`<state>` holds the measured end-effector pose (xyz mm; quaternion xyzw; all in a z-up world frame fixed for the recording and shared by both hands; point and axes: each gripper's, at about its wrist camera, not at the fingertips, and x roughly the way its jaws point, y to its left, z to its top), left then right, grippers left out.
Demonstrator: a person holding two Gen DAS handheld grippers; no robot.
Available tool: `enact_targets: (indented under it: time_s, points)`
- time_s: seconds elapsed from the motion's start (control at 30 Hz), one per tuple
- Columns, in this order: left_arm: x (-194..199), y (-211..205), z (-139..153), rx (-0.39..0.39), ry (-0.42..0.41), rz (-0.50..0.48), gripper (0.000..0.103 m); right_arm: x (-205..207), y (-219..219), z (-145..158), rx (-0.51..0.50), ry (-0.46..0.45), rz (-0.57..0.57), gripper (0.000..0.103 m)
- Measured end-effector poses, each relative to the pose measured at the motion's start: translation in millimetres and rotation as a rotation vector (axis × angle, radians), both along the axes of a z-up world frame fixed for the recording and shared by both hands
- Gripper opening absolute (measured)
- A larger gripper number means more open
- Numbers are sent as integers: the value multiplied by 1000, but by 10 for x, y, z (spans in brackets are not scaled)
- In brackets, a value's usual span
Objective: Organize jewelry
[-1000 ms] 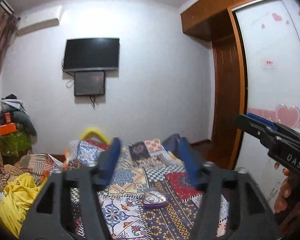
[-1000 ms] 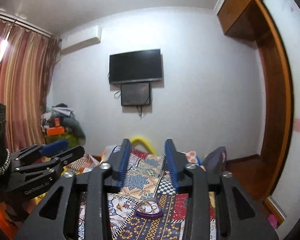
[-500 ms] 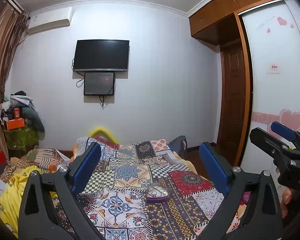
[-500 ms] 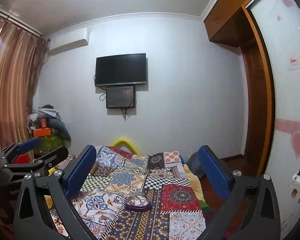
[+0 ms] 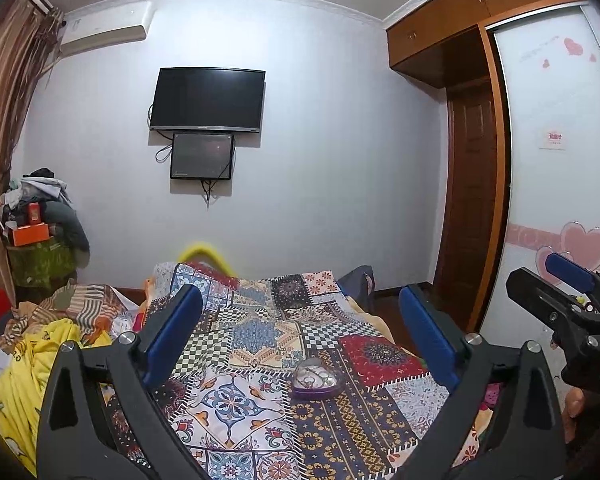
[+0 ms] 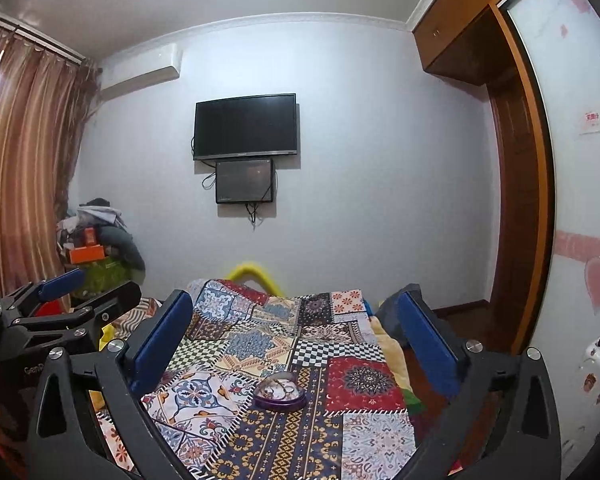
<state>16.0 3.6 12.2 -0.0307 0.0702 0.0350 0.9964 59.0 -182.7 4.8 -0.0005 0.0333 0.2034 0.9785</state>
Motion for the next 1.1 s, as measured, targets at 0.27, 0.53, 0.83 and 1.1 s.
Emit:
enact_targets:
  time_s: [0.27,0.53,0.83,1.1]
  points:
    - [4,-2,13,-1,2,-2,99,-6,-18,5,0,9,5,101]
    - [16,-19,28,-2,5,-5,100,1,-38,7,3,21,6,101]
    - [35,-31,3,-2,15,-6,100,19,-48,25,5,32,8,101]
    - [46,-13,0,-8,17,-10,100,27,-38,21,4,36,9,101]
